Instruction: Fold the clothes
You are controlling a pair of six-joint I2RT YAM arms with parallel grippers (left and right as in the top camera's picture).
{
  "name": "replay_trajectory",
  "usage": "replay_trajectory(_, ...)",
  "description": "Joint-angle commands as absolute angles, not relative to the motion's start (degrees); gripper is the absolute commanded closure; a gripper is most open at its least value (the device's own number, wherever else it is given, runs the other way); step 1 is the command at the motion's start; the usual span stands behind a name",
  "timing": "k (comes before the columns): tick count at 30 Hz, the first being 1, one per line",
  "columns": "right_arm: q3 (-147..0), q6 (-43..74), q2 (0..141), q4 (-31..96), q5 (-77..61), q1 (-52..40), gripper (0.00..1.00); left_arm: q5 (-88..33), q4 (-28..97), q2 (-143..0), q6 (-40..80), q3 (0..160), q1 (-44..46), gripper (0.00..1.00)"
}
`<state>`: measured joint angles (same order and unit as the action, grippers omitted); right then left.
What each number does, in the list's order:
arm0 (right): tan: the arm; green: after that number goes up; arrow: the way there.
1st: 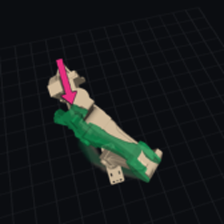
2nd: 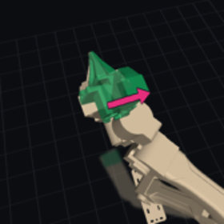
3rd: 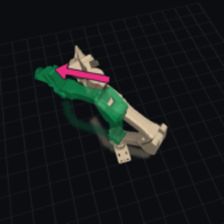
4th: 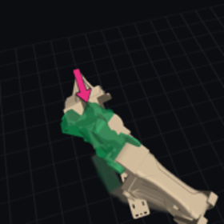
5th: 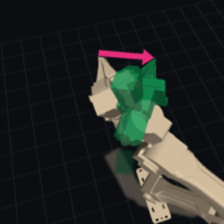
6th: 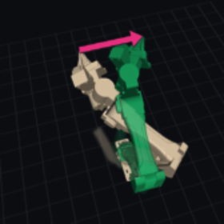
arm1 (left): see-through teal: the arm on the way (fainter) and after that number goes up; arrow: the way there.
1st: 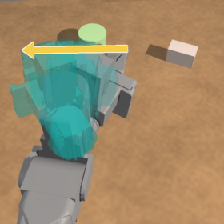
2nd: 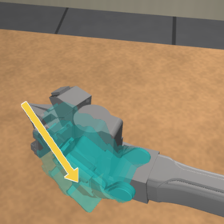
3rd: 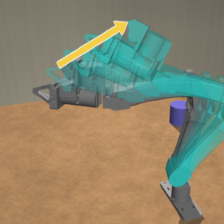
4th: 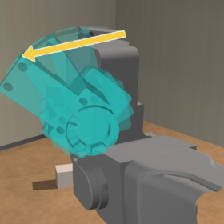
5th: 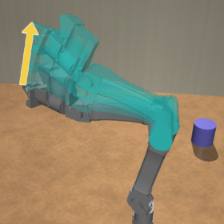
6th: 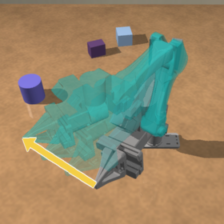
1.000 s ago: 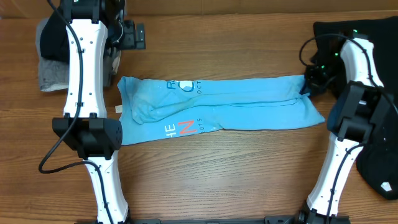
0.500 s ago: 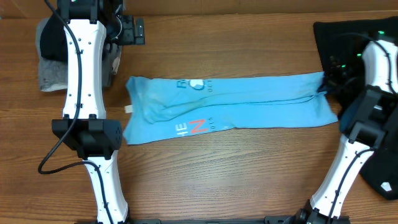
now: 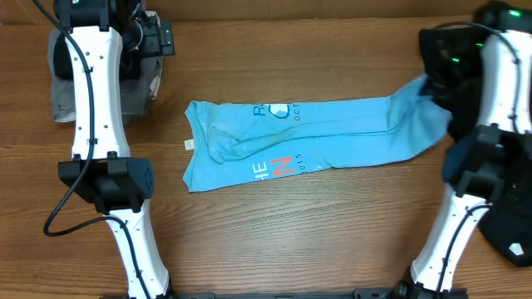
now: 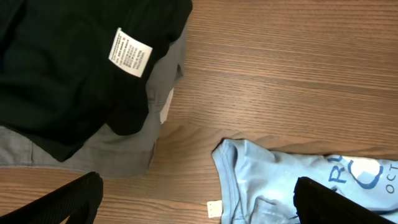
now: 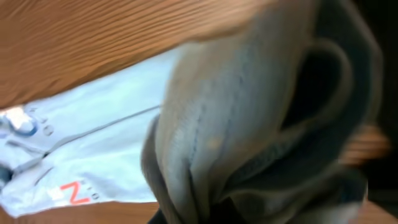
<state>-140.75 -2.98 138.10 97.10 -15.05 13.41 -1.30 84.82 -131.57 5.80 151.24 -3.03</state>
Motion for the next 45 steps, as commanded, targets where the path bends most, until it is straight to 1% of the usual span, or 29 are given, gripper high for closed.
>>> replay_trajectory(1, -141.78, 1.02, 135.85, 97.08, -15.73, 7.25, 0.96, -0.82, 84.77, -130.19, 6.17, 152.64, -3.09, 0.00)
replay_trajectory(12, -141.71, 6.35, 135.87, 97.06, -14.87, -6.90, 0.96, -0.91, 84.82, -130.19, 6.20, 152.64, -3.09, 0.00)
replay_trajectory(17, -140.84, 9.08, 135.87, 96.90, -12.95, -11.90, 0.96, -0.91, 84.84, -130.19, 6.20, 152.64, -3.09, 0.00)
replay_trajectory(23, -140.20, 9.30, 135.87, 96.90, -12.95, -15.94, 0.95, -0.91, 85.06, -130.19, 6.20, 152.64, -3.09, 0.00)
replay_trajectory(24, -140.20, 9.28, 135.87, 96.99, -12.95, -16.56, 0.93, -0.91, 85.06, -130.19, 6.17, 152.64, -3.09, 0.00)
replay_trajectory(25, -140.20, 9.26, 135.87, 97.01, -12.97, -17.87, 0.86, -0.91, 85.06, -130.19, 6.20, 152.64, -3.09, 0.00)
replay_trajectory(26, -140.20, 9.26, 135.87, 97.01, -12.99, -18.50, 0.85, -0.91, 85.06, -130.19, 6.20, 152.64, -3.09, 0.00)
replay_trajectory(28, -140.20, 9.23, 135.87, 97.06, -13.26, -19.99, 0.68, -0.91, 85.06, -130.19, 6.17, 152.64, -3.09, 0.00)
replay_trajectory(29, -140.20, 9.19, 135.87, 97.06, -13.72, -20.56, 0.56, -0.91, 85.06, -130.19, 6.20, 152.64, -3.09, 0.00)
replay_trajectory(30, -140.20, 9.08, 135.87, 97.06, -14.22, -21.21, 0.49, -0.91, 85.06, -130.19, 6.17, 152.64, -3.09, 0.00)
replay_trajectory(32, -140.20, 8.95, 135.87, 97.06, -14.44, -22.24, 0.29, -0.89, 85.06, -130.19, 6.17, 152.64, -3.09, 0.00)
replay_trajectory(33, -140.22, 8.95, 135.85, 97.08, -14.44, -22.52, 0.22, -0.89, 85.03, -130.19, 6.17, 152.64, -3.09, 0.00)
replay_trajectory(34, -140.27, 8.97, 135.70, 97.08, -14.48, -22.55, 0.19, -0.89, 85.03, -130.19, 6.13, 152.62, -3.09, 0.00)
replay_trajectory(37, -140.27, 8.91, 134.50, 97.08, -14.41, -22.17, 0.14, -0.91, 85.01, -130.19, 5.48, 152.64, -3.09, 0.00)
replay_trajectory(40, -140.27, 8.58, 132.42, 97.08, -12.64, -20.43, 0.13, -0.91, 85.01, -130.19, 5.08, 152.62, -3.09, 0.00)
replay_trajectory(45, -140.25, 8.58, 128.57, 97.08, -8.64, -14.66, 0.13, -1.13, 85.10, -130.19, 5.10, 152.64, -3.09, 0.00)
